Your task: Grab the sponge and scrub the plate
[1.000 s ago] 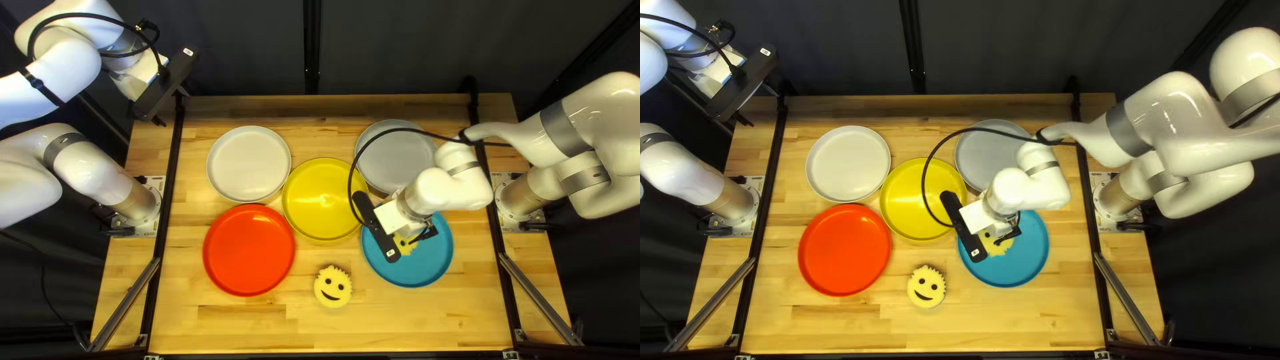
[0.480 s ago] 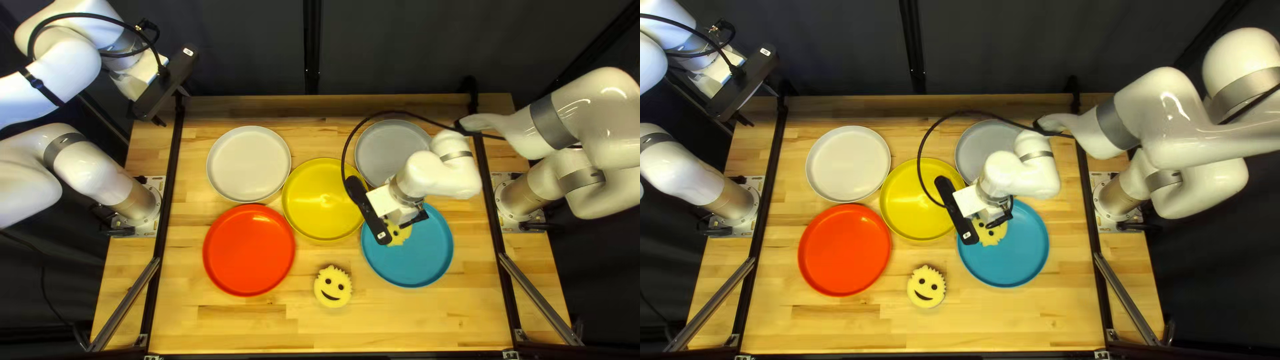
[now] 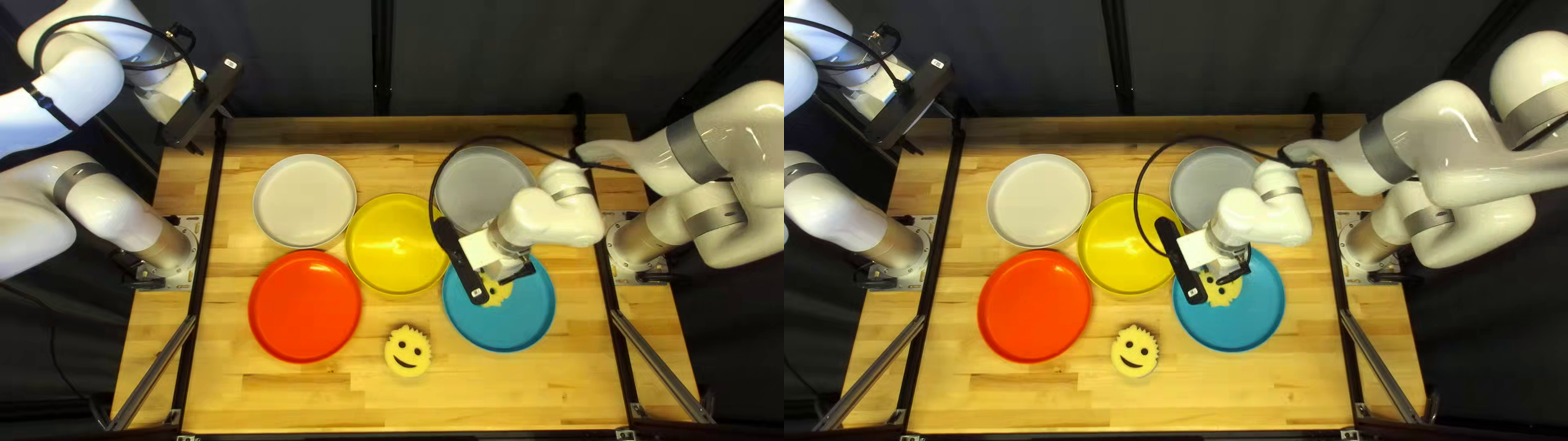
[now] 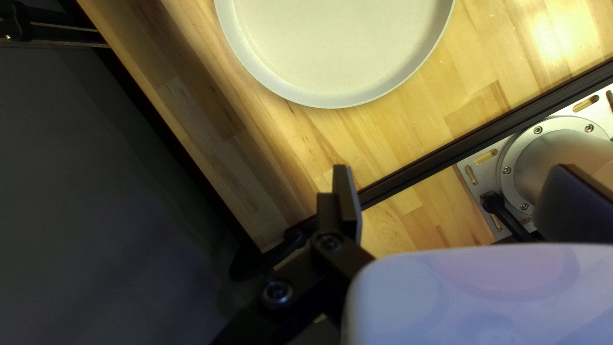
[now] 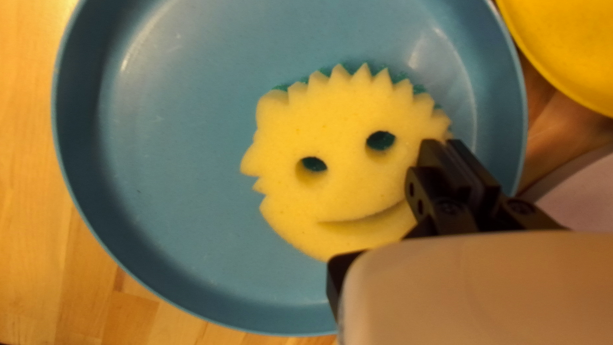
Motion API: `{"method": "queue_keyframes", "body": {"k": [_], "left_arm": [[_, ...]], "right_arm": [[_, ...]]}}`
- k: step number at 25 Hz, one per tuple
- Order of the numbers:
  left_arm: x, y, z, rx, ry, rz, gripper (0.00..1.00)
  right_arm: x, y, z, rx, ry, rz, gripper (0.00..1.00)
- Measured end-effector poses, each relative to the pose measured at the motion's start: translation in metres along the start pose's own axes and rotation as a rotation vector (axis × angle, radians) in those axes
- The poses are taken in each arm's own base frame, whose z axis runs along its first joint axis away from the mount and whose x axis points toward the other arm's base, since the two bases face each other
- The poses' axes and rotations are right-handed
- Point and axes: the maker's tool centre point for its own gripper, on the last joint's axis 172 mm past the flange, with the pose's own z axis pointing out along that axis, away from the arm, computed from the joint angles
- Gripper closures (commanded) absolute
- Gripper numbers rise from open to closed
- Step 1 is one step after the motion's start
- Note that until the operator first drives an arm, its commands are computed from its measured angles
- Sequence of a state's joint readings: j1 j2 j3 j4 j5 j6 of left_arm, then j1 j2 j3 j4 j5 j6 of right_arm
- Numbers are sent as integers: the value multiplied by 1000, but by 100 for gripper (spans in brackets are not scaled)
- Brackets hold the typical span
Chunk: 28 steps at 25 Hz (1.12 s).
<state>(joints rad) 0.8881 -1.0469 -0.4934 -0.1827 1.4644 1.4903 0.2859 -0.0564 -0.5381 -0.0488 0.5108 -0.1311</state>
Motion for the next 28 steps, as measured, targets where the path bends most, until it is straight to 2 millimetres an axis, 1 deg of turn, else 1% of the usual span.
{"method": "queue_keyframes", "body": {"k": [3,5,7,10,13,16,18,20,28], "left_arm": [[0,0,0,0,0,0,0],[0,0,0,0,0,0,0],[0,0,0,0,0,0,0],[0,0,0,0,0,0,0],[0,0,0,0,0,0,0],[0,0,0,0,0,0,0],[0,0,0,0,0,0,0],[0,0,0,0,0,0,0],[0,0,0,0,0,0,0]], "right_arm": [[4,-4,0,0,6,-7,100],[3,0,-2,4,12,-3,100],[0,10,-8,13,18,5,100],[-6,31,-17,30,25,20,100],[-12,62,-26,42,32,47,100],[-10,96,-38,49,51,77,100],[-11,108,-43,54,62,88,100],[-12,112,-46,56,68,92,100],[-12,112,-47,57,68,91,100]]}}
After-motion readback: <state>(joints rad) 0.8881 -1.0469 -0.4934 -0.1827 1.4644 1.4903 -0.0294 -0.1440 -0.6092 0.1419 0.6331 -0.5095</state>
